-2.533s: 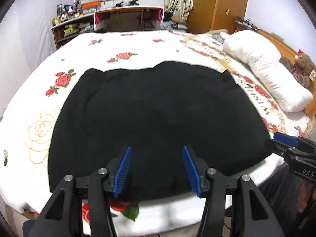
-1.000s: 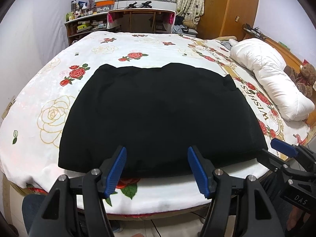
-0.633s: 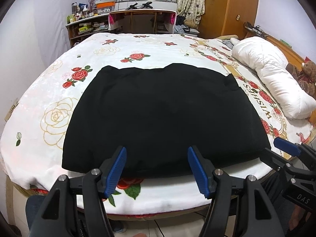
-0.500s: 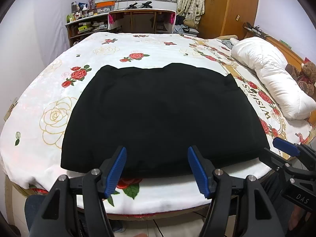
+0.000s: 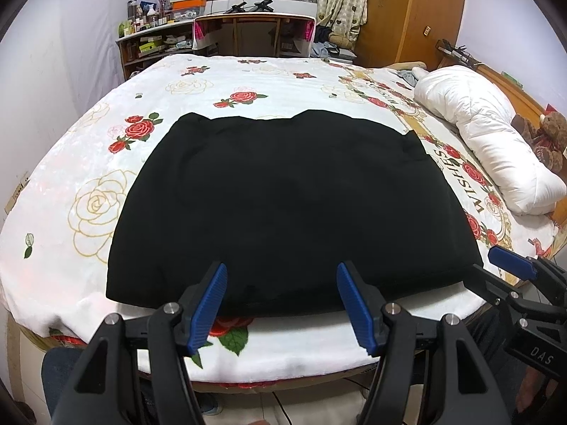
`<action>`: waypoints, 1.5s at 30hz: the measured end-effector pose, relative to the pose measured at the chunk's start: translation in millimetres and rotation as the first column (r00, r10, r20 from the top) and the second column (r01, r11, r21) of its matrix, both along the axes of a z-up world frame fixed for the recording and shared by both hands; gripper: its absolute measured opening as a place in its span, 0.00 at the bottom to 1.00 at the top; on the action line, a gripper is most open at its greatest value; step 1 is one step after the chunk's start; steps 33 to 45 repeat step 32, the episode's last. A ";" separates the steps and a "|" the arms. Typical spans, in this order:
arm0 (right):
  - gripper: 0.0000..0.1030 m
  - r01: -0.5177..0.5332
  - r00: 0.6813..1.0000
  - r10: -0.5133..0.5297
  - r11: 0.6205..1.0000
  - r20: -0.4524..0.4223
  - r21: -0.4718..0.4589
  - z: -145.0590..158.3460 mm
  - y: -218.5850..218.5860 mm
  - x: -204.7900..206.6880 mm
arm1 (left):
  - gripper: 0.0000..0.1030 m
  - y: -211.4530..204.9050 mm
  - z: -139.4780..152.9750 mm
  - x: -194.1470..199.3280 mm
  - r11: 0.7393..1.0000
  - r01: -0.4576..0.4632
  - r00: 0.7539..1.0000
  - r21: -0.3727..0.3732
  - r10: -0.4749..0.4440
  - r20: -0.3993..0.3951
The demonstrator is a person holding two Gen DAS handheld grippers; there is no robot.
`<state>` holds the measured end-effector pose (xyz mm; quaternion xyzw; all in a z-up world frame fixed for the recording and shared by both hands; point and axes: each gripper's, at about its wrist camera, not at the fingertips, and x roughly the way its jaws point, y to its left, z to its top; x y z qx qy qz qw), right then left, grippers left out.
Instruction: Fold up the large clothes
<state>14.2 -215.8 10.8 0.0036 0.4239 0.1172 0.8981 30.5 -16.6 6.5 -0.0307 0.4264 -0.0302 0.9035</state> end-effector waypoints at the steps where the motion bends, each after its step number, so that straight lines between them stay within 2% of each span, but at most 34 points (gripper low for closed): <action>1: 0.60 0.000 1.000 0.000 1.000 0.000 0.000 0.3 -0.1 -0.5 | 0.65 -0.3 0.2 -0.1 1.000 0.002 1.000 -0.003 -0.002 0.000; 23: 0.60 0.004 1.000 -0.004 1.000 -0.011 -0.002 -2.5 -3.8 0.9 | 0.65 -8.8 -1.3 0.3 0.998 0.014 1.000 0.054 -0.014 -0.003; 45: 0.60 0.005 1.000 -0.005 1.000 -0.015 -0.004 -5.8 -6.0 0.8 | 0.65 -6.1 -6.7 1.9 0.999 0.007 1.000 0.047 -0.006 -0.010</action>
